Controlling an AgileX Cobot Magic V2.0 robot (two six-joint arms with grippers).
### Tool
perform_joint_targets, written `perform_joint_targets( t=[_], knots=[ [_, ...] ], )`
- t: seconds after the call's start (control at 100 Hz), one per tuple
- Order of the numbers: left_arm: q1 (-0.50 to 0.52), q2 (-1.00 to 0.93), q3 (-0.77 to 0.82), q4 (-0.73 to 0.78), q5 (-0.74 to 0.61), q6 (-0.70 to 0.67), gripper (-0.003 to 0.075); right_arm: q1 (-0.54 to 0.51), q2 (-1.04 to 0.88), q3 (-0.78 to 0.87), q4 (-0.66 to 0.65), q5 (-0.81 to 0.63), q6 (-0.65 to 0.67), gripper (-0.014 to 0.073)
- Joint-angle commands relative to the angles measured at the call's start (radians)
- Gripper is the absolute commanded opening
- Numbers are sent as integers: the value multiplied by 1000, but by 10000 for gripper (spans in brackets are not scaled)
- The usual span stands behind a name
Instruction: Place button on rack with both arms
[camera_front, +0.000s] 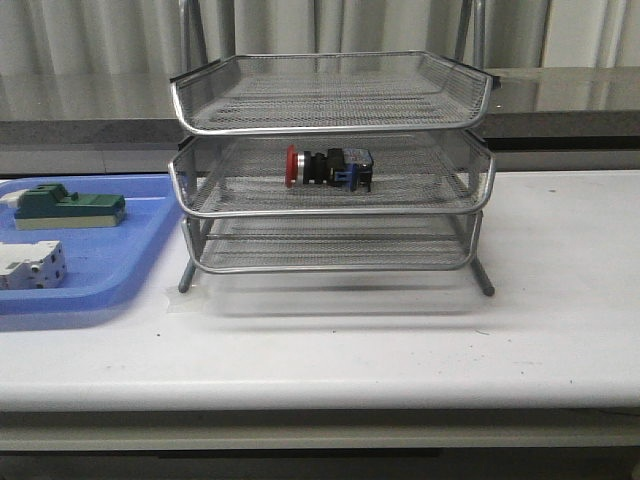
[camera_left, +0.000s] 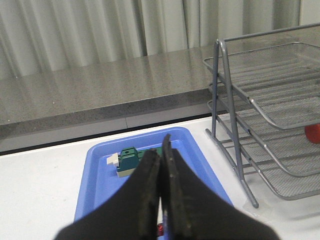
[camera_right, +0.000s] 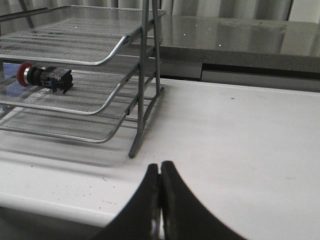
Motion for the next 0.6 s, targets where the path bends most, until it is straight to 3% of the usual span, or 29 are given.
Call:
perform_joint_targets(
  t=[0.0, 0.59],
  knots=[
    [3, 9, -27, -15, -77, -5, -20, -5, -24, 9, 17, -132, 0, -60],
    [3, 9, -27, -15, -77, -5, -20, -19, -24, 7, 19, -130, 0, -60]
  ],
)
